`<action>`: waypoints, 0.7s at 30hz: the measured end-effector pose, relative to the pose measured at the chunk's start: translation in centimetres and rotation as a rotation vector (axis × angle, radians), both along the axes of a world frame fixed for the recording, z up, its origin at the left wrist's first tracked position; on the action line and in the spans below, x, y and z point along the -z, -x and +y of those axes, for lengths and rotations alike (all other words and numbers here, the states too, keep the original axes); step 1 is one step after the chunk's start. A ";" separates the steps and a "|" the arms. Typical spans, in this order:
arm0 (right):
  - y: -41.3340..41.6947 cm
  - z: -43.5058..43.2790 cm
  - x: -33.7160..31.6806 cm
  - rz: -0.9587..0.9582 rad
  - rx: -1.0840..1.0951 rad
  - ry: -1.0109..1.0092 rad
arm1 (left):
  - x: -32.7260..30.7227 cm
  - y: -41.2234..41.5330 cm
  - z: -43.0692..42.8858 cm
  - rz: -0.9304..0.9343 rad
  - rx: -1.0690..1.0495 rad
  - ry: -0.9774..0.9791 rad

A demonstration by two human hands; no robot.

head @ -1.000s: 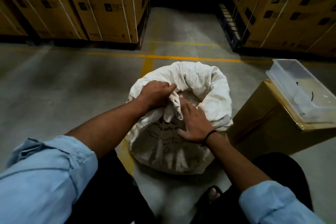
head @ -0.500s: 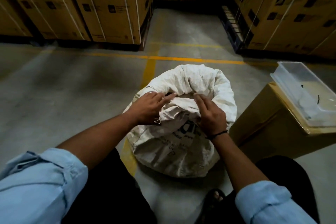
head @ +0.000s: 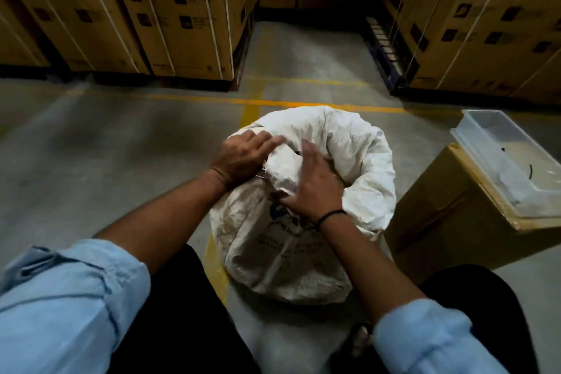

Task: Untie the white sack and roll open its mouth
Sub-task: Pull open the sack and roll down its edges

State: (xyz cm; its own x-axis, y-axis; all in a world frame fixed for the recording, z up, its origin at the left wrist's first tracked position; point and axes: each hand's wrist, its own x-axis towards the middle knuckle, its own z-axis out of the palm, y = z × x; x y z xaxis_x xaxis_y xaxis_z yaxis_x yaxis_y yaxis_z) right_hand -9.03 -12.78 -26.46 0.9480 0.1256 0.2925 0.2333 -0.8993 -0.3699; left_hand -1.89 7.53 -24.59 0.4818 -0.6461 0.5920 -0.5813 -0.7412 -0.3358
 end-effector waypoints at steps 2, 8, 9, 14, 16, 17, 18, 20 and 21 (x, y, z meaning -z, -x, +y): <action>-0.8 1.2 0.2 -0.032 0.000 0.133 | 0.7 0.8 -0.5 0.017 0.003 0.041; -1.9 -0.2 1.6 -0.565 0.046 0.399 | 1.3 1.3 2.3 0.486 -0.062 -0.227; -1.8 0.0 1.8 -0.607 0.021 0.400 | 1.0 1.6 1.9 0.689 -0.112 -0.244; -1.9 -0.3 1.9 -0.379 -0.152 0.299 | -2.1 0.8 -1.0 0.853 -0.167 -0.387; -1.5 -1.1 1.9 0.040 -0.243 0.068 | -2.5 0.2 -0.5 0.496 -0.104 -0.425; -1.2 -1.4 1.6 0.216 -0.268 -0.052 | -2.4 -0.1 0.0 0.337 -0.055 -0.412; -0.9 -1.5 1.3 0.354 -0.284 -0.159 | -2.0 -0.3 0.7 0.205 0.004 -0.386; -0.3 -1.4 0.4 0.601 -0.298 -0.329 | -0.7 -0.3 1.9 0.068 0.052 -0.353; -0.4 -1.4 0.2 0.683 -0.295 -0.380 | -0.2 -0.2 2.3 0.061 0.032 -0.326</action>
State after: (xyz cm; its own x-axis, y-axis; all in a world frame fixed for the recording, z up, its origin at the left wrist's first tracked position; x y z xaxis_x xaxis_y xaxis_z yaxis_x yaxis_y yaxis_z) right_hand -8.64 -14.16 -26.71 0.8759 0.4056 -0.2614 0.0544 -0.6214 -0.7816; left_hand -1.72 9.79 -24.43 0.4863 -0.8123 0.3221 -0.6294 -0.5813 -0.5158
